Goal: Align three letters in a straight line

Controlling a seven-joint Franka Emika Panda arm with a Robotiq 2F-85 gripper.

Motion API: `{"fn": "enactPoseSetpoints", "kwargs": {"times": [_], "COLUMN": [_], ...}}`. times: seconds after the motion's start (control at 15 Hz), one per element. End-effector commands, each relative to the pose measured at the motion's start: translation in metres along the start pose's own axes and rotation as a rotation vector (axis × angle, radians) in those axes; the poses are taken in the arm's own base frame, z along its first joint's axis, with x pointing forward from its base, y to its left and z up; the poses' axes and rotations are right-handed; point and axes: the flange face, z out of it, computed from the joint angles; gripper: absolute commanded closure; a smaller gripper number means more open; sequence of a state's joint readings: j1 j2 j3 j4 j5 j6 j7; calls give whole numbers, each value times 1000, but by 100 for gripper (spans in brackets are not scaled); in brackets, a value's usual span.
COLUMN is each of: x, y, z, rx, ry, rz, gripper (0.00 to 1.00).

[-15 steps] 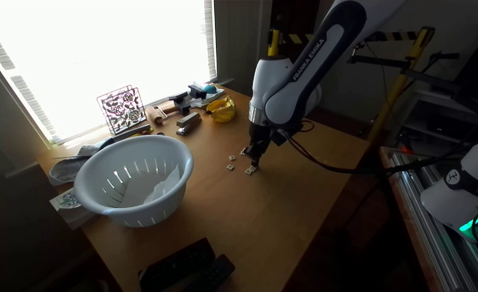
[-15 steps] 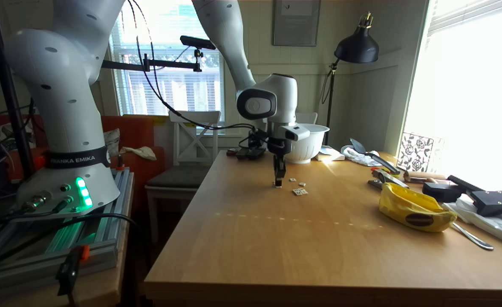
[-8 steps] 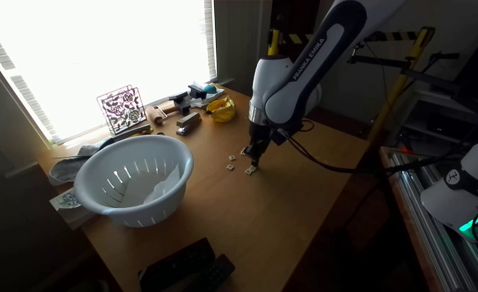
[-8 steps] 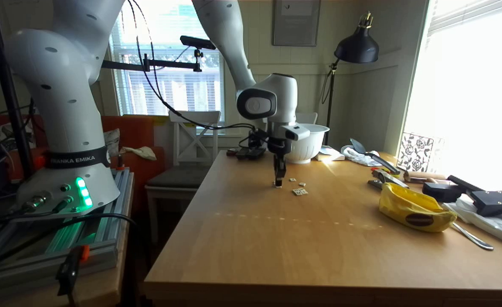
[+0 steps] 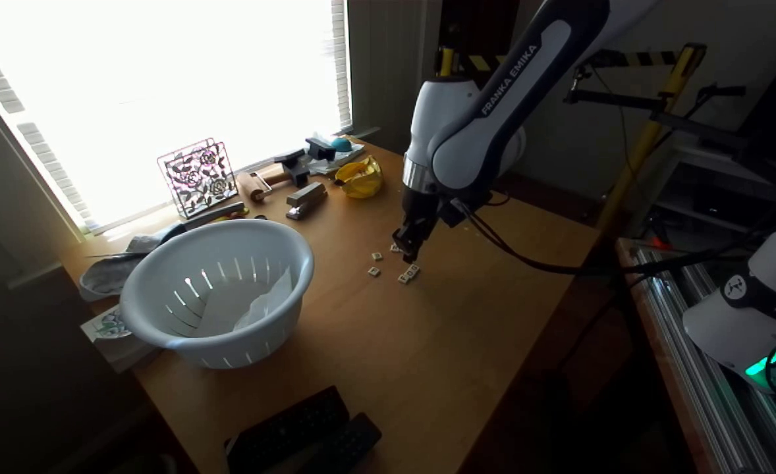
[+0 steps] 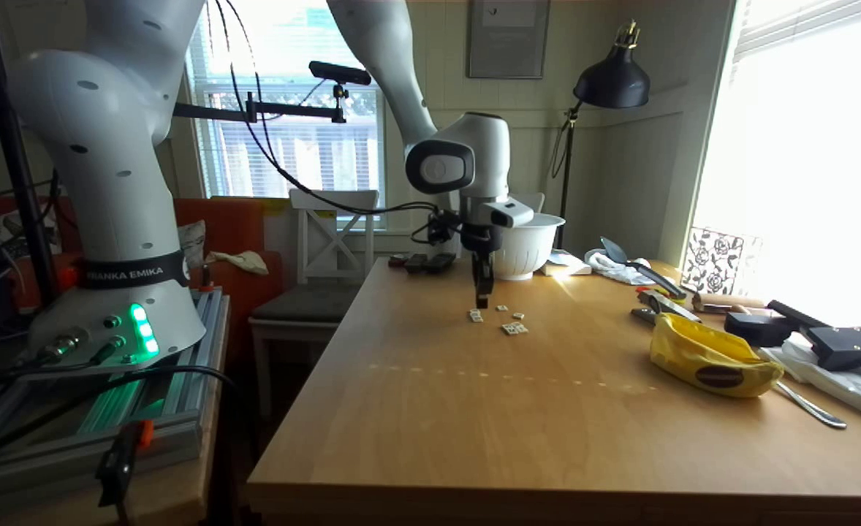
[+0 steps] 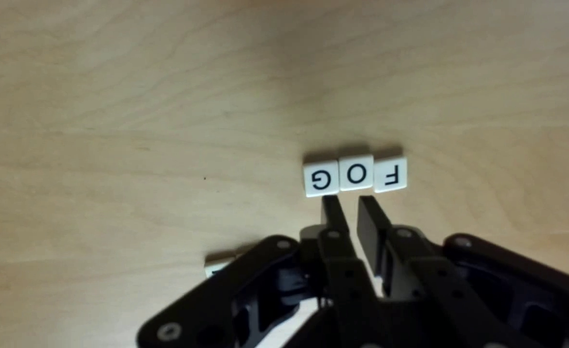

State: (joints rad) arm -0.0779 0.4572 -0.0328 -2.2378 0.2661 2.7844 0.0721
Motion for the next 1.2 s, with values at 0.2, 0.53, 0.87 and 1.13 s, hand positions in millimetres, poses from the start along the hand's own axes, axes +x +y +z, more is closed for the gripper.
{"fn": "enactPoseSetpoints", "kwargs": {"times": [0.2, 0.53, 0.87, 1.13], "x": [-12, -16, -20, -23], "y": [-1, 0, 1, 2], "z": [-22, -30, -40, -51], "rx": [8, 11, 12, 18], "ry": [14, 19, 21, 23], "rz": [2, 7, 17, 24], "gripper": [32, 1, 0, 0]}}
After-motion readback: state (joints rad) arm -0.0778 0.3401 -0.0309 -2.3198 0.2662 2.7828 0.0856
